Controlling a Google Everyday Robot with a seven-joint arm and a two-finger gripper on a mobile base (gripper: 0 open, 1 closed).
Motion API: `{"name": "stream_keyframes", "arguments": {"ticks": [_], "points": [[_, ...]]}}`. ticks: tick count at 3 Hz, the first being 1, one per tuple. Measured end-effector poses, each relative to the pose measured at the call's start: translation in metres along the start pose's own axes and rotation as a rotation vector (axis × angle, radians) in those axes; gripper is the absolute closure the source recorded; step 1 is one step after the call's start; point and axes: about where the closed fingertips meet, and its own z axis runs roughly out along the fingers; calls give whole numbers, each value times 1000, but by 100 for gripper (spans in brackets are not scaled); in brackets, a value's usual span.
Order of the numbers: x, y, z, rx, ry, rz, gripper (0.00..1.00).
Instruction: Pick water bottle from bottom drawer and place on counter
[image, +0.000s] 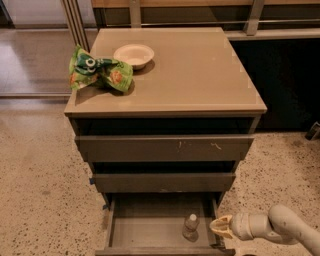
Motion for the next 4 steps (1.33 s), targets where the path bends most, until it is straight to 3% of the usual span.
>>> {"name": "stream_keyframes", "arguments": {"ticks": [2, 4], "points": [[5, -4, 33, -32, -44, -16, 1], [13, -15, 66, -23, -66, -35, 0]]}}
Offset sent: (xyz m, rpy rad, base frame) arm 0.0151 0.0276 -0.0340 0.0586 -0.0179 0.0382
